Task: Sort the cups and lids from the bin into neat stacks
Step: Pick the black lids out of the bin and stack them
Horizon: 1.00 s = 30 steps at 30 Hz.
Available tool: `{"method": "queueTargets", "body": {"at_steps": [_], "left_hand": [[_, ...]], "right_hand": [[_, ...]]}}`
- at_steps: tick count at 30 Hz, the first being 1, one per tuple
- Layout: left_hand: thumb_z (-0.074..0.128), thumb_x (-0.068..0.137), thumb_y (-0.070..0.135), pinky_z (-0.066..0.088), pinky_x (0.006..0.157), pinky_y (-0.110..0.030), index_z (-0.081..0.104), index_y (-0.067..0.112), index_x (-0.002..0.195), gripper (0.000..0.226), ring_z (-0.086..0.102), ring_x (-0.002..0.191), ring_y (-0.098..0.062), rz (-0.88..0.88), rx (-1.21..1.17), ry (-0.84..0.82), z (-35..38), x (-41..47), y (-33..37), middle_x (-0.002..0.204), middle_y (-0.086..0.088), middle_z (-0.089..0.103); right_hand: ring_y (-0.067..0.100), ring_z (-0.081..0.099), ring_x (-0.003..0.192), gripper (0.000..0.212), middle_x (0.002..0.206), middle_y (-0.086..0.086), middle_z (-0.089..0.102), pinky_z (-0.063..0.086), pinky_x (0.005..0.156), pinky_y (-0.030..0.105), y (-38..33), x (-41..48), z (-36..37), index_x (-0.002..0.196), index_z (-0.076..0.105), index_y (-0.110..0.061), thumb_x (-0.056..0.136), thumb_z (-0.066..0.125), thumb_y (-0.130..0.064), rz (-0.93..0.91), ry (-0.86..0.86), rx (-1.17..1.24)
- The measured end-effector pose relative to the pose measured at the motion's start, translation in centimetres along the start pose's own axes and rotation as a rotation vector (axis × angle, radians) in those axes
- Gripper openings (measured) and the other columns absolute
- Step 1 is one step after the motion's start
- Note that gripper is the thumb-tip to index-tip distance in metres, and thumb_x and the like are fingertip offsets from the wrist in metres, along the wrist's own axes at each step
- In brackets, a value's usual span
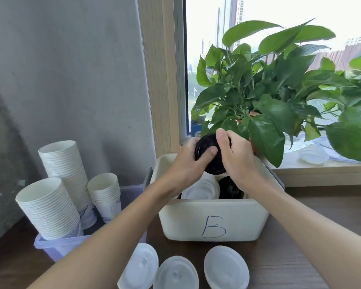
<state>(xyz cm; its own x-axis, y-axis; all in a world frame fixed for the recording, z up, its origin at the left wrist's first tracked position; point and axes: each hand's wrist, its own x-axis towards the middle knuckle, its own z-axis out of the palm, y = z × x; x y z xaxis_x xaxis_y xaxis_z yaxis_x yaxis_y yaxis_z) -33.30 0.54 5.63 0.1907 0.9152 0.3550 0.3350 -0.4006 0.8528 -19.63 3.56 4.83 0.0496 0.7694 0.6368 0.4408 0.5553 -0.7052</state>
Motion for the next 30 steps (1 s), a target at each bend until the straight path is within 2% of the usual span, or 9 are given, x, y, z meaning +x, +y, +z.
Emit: {"method": "queueTargets", "body": {"at_steps": [3,4,7,11,16,19,23,26,30], "left_hand": [[0.062,0.098,0.017,0.045,0.051,-0.013,0.065,0.016,0.092,0.006,0.056,0.054,0.001,0.032,-0.032,-0.018,0.3,-0.1,-0.9,0.070,0.003,0.067],[0.063,0.097,0.014,0.047,0.049,-0.019,0.067,0.009,0.094,0.008,0.055,0.049,-0.004,0.038,-0.034,-0.007,0.2,0.0,-1.1,0.067,-0.005,0.067],[0.064,0.097,0.012,0.053,0.051,-0.037,0.063,-0.005,0.105,0.019,0.061,0.051,-0.019,0.037,-0.107,0.022,0.5,0.3,-1.9,0.076,-0.028,0.068],[0.064,0.097,0.010,0.052,0.048,-0.034,0.056,-0.005,0.110,0.021,0.063,0.056,-0.032,0.021,-0.163,0.016,1.2,0.3,-2.7,0.079,-0.030,0.067],[0.063,0.096,0.008,0.048,0.044,-0.031,0.055,0.001,0.120,0.026,0.063,0.052,-0.021,-0.015,-0.137,0.031,0.6,0.5,-3.1,0.088,-0.021,0.067],[0.065,0.095,0.010,0.058,0.055,-0.031,0.056,0.010,0.123,0.030,0.068,0.074,-0.018,-0.041,-0.088,0.028,0.5,0.5,-3.4,0.100,-0.009,0.067],[0.068,0.093,0.028,0.050,0.060,-0.023,0.064,0.020,0.112,0.022,0.066,0.076,-0.003,-0.045,-0.072,0.120,0.5,1.3,-3.7,0.094,0.003,0.071],[0.068,0.091,0.039,0.043,0.057,-0.024,0.069,0.013,0.099,0.027,0.062,0.063,-0.010,-0.054,-0.027,0.125,0.6,1.9,-3.8,0.079,-0.004,0.072],[0.065,0.094,0.033,0.042,0.044,-0.024,0.063,0.006,0.103,0.028,0.059,0.046,-0.018,-0.047,-0.028,0.098,0.8,2.1,-3.9,0.066,-0.004,0.067]], "right_hand": [[-0.001,0.046,0.055,0.042,0.060,-0.011,0.047,0.034,0.054,0.016,0.8,-0.2,0.6,0.064,0.043,-0.023,0.100,0.036,-0.043,0.020,-0.015,-0.024],[0.001,0.045,0.054,0.043,0.060,-0.011,0.046,0.033,0.054,0.018,0.9,-0.3,0.8,0.064,0.043,-0.022,0.099,0.035,-0.045,0.017,-0.024,-0.033],[0.011,0.047,0.059,0.052,0.062,-0.002,0.052,0.041,0.057,0.031,1.2,-0.3,0.8,0.069,0.049,-0.011,0.096,0.032,-0.051,0.005,-0.019,-0.017],[0.029,0.052,0.064,0.058,0.069,0.018,0.059,0.045,0.062,0.045,1.4,-0.5,0.7,0.075,0.052,0.001,0.097,0.033,-0.049,-0.028,-0.003,-0.041],[0.013,0.053,0.070,0.047,0.075,0.009,0.060,0.047,0.069,0.040,1.4,-0.8,0.8,0.083,0.056,-0.005,0.102,0.033,-0.041,-0.009,-0.095,0.033],[0.011,0.062,0.092,0.038,0.096,0.002,0.068,0.050,0.082,0.028,1.6,-1.0,0.9,0.102,0.064,-0.012,0.104,0.031,-0.033,0.047,-0.183,0.110],[0.007,0.047,0.064,0.039,0.071,0.004,0.054,0.044,0.063,0.024,1.4,-0.1,0.9,0.079,0.053,-0.001,0.102,0.032,-0.024,0.139,-0.066,0.171],[0.008,0.051,0.065,0.036,0.070,0.001,0.056,0.045,0.061,0.023,1.6,0.8,1.2,0.075,0.057,-0.004,0.088,0.035,-0.030,0.198,-0.054,0.197],[0.017,0.042,0.053,0.055,0.052,0.000,0.039,0.037,0.049,0.031,1.8,0.9,1.3,0.062,0.044,-0.008,0.098,0.036,-0.049,0.224,-0.152,0.150]]}}
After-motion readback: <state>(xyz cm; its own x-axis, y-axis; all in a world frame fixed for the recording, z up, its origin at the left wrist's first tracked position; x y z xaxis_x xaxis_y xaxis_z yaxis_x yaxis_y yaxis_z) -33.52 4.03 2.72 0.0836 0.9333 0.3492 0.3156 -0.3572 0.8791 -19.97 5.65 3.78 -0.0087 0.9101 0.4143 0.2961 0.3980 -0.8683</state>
